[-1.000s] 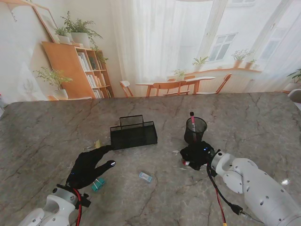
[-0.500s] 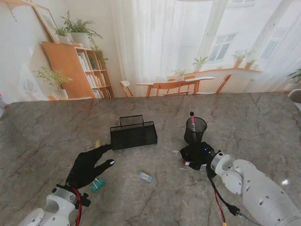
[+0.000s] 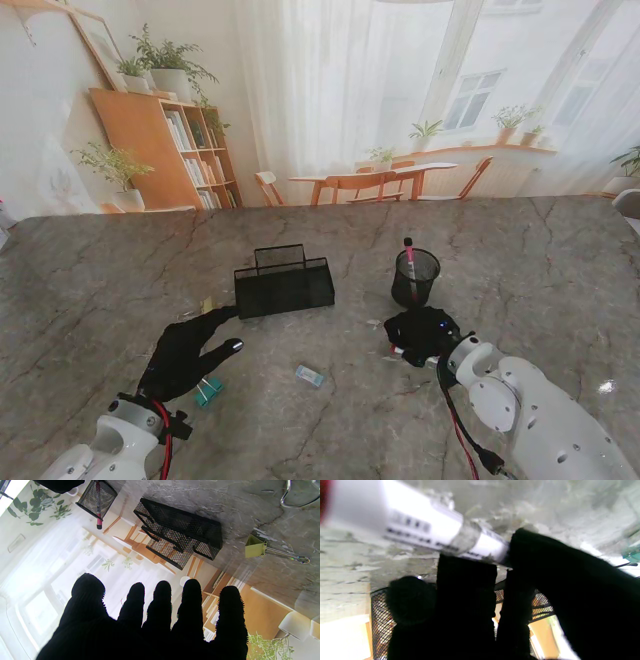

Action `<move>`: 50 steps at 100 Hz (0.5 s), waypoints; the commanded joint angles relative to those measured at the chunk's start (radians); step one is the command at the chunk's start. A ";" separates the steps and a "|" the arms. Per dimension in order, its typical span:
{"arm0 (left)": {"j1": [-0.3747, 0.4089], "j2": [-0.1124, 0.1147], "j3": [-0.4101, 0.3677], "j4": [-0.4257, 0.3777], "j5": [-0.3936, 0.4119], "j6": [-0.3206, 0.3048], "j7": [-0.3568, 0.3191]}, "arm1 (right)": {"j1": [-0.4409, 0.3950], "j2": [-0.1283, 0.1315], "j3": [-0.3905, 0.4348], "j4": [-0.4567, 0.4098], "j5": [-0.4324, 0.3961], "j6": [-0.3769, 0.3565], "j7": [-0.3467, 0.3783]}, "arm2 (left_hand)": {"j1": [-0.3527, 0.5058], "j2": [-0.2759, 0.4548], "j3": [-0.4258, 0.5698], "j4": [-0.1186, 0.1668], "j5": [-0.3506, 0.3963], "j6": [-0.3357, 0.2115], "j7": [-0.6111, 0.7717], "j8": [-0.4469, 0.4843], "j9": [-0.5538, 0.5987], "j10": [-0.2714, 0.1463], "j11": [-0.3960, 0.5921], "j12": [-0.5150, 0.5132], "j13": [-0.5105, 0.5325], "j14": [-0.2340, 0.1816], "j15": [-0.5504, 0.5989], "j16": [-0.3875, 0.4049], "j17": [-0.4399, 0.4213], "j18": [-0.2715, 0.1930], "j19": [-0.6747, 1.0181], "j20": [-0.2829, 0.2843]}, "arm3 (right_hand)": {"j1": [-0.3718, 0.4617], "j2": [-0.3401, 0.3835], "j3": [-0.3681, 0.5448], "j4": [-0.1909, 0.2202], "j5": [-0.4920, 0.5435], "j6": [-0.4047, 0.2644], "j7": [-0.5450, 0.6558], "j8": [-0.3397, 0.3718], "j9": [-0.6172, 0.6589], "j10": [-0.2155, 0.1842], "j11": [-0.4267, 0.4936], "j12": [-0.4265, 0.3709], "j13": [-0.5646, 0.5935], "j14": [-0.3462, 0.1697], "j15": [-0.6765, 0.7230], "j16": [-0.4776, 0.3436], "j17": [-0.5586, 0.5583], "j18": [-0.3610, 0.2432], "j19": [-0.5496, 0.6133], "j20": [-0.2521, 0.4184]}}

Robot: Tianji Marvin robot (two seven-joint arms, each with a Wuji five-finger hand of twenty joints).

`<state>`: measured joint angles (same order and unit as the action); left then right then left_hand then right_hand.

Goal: Organize desk stationery

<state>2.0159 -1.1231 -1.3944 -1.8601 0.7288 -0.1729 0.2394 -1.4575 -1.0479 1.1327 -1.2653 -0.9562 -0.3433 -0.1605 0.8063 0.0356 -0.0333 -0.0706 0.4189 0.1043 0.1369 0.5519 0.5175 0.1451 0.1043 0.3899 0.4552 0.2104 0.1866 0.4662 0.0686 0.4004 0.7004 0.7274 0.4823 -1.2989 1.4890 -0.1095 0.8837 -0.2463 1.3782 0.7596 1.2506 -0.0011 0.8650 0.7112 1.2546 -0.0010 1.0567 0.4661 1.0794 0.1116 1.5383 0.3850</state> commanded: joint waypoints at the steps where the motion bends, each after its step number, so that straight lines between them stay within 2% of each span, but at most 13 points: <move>1: 0.009 -0.004 0.001 -0.006 -0.001 -0.003 0.005 | -0.006 0.002 0.002 -0.008 -0.004 -0.010 0.017 | 0.030 0.073 -0.013 0.019 0.014 -0.006 0.006 0.008 0.006 -0.007 0.000 0.006 0.006 -0.003 0.010 0.005 -0.002 -0.006 0.020 0.022 | 0.143 0.006 0.081 0.077 0.017 -0.025 0.040 -0.001 0.039 -0.085 0.041 0.023 0.047 -0.058 0.019 -0.002 0.027 -0.016 0.028 0.012; 10: 0.011 -0.005 0.000 -0.007 0.000 -0.005 0.009 | 0.001 0.010 0.004 0.000 -0.025 -0.028 0.034 | 0.030 0.072 -0.014 0.019 0.014 -0.006 0.006 0.008 0.007 -0.007 0.000 0.006 0.006 -0.003 0.010 0.005 -0.001 -0.006 0.020 0.022 | 0.145 0.028 0.081 0.050 0.008 -0.027 0.033 -0.002 0.026 -0.077 0.034 0.023 0.043 -0.053 0.002 -0.002 0.024 -0.012 0.015 0.006; 30: 0.010 -0.005 0.001 -0.006 -0.002 -0.002 0.005 | 0.021 0.008 -0.017 0.033 -0.008 -0.022 0.035 | 0.031 0.072 -0.013 0.019 0.015 -0.005 0.007 0.008 0.008 -0.006 0.001 0.006 0.007 -0.004 0.010 0.006 0.001 -0.006 0.022 0.022 | 0.153 0.070 0.081 0.008 -0.015 -0.028 0.022 0.009 -0.003 -0.069 0.030 0.025 0.016 -0.041 -0.015 0.011 0.014 -0.007 -0.018 -0.012; 39: 0.006 -0.004 0.002 -0.004 -0.008 0.003 -0.003 | 0.035 0.011 -0.032 0.046 -0.005 -0.045 0.041 | 0.033 0.072 -0.013 0.019 0.017 -0.006 0.008 0.009 0.007 -0.007 0.000 0.006 0.007 -0.004 0.010 0.006 -0.001 -0.006 0.021 0.022 | 0.159 0.088 0.081 -0.013 -0.020 -0.022 0.018 0.014 -0.015 -0.066 0.027 0.025 0.004 -0.033 -0.022 0.017 0.010 0.001 -0.034 -0.019; 47: 0.005 -0.004 0.003 -0.003 -0.010 0.005 -0.006 | 0.048 0.015 -0.049 0.061 -0.012 -0.066 0.043 | 0.032 0.071 -0.013 0.019 0.018 -0.005 0.008 0.009 0.008 -0.007 0.000 0.006 0.008 -0.003 0.011 0.006 0.000 -0.005 0.021 0.022 | 0.160 0.149 0.070 -0.044 -0.052 -0.017 -0.002 0.016 -0.047 -0.048 0.017 0.029 -0.017 -0.021 -0.034 0.026 0.005 0.005 -0.056 -0.032; 49: 0.005 -0.004 0.003 -0.003 -0.009 0.004 -0.006 | 0.050 0.015 -0.052 0.064 -0.015 -0.068 0.042 | 0.033 0.071 -0.013 0.019 0.017 -0.005 0.008 0.009 0.008 -0.006 0.000 0.006 0.008 -0.002 0.010 0.006 0.000 -0.005 0.022 0.022 | 0.161 0.176 0.049 -0.037 -0.062 -0.015 -0.007 0.016 -0.057 -0.043 0.013 0.029 -0.023 -0.021 -0.039 0.029 0.003 0.001 -0.063 -0.039; 50: 0.005 -0.003 0.003 -0.003 -0.008 0.004 -0.006 | 0.051 0.016 -0.053 0.065 -0.016 -0.068 0.042 | 0.032 0.071 -0.013 0.019 0.017 -0.004 0.008 0.009 0.009 -0.006 0.000 0.006 0.008 -0.002 0.010 0.006 0.000 -0.004 0.022 0.022 | 0.160 0.196 0.027 -0.021 -0.070 -0.014 -0.009 0.012 -0.063 -0.040 0.010 0.028 -0.027 -0.021 -0.043 0.031 0.003 -0.002 -0.066 -0.043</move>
<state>2.0187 -1.1240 -1.3951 -1.8639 0.7228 -0.1708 0.2350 -1.4102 -1.0360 1.0900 -1.2179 -0.9559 -0.4007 -0.1380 0.8164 0.0358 -0.0332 -0.0706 0.4189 0.1044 0.1369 0.5519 0.5175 0.1451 0.1043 0.3899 0.4552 0.2104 0.1866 0.4665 0.0687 0.4004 0.7017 0.7273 0.5082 -1.2056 1.4871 -0.1751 0.8561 -0.2485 1.3754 0.7596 1.1922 0.0185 0.8771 0.7479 1.2330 0.0095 1.0355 0.4817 1.0746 0.1233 1.4874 0.3683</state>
